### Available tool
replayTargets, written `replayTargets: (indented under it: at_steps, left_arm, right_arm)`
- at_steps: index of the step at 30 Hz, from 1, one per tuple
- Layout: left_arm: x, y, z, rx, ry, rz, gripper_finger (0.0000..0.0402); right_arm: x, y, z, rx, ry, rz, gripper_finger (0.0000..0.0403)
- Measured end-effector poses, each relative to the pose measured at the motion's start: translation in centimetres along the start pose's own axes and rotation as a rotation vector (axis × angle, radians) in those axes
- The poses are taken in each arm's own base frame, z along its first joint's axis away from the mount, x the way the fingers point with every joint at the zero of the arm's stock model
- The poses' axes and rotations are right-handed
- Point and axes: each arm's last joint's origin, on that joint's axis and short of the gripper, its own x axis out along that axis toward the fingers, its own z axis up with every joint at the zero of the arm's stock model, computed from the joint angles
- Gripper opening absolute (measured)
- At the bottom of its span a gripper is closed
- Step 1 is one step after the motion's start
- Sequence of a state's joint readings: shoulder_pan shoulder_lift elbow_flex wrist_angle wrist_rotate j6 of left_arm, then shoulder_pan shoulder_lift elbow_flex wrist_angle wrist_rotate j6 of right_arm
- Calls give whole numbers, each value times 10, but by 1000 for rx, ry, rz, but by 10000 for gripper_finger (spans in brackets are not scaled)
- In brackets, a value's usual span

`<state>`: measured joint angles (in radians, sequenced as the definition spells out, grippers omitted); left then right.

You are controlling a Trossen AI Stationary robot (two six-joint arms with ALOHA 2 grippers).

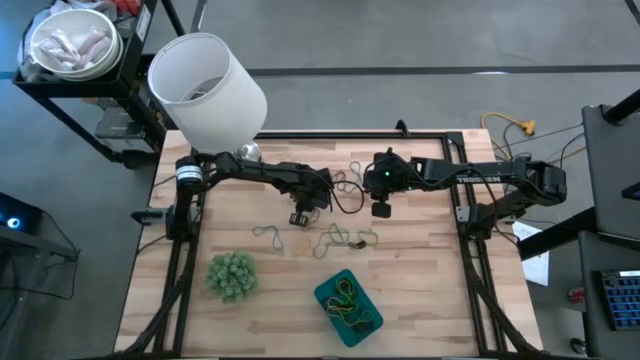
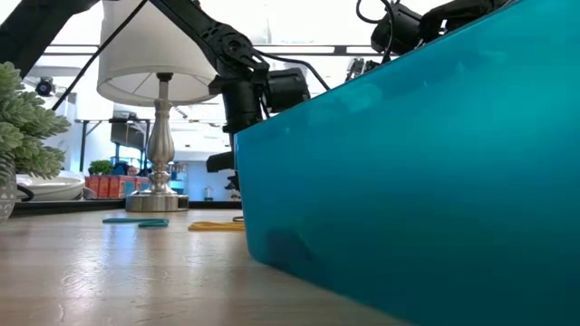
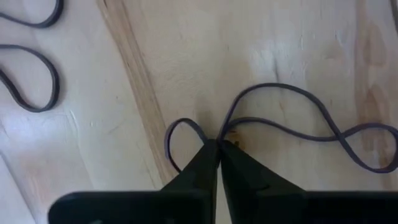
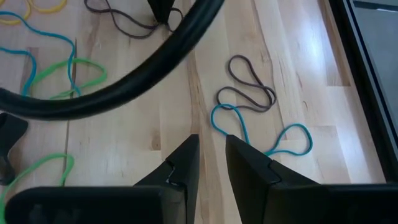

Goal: Pick and place rubber bands into bin
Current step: Put the purple rubber band into the blue bin

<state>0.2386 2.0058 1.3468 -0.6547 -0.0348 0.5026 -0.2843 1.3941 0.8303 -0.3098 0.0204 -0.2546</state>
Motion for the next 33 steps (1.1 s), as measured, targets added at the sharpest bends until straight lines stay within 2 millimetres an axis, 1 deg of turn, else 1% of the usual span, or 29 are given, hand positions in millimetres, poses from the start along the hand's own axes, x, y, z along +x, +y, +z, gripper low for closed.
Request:
replayTargets:
  at_steps: [3,6,9,12,17,20,23,28,33]
  left_arm:
    - [-9,0,-1,-4,-15,12,0]
    - [-22,-2,-4,-21,-19,19,0]
    - [-46,-4,-3,-21,-71,45,0]
    - [-65,-10,-4,-20,-115,58,0]
    - [-93,-19,-2,-7,-191,83,0]
    - [-103,-26,1,11,-228,91,0]
    - [-111,-33,4,31,-265,97,0]
    - [-127,-47,10,71,-341,103,0]
    - [-140,-63,18,127,-455,38,0]
  right_arm:
    - [0,0,-1,-1,10,-4,73]
    - [0,0,-3,-1,39,-29,73]
    - [0,-2,-6,11,79,-105,73]
    - [-1,-5,-8,31,111,-173,73]
    - [-2,-7,-10,45,122,-184,73]
    - [-3,-7,-11,44,123,-200,73]
    - [-4,-9,-16,48,143,-257,73]
    - [-4,-19,-27,106,193,-386,73]
    - [-4,-32,-34,191,207,-437,73]
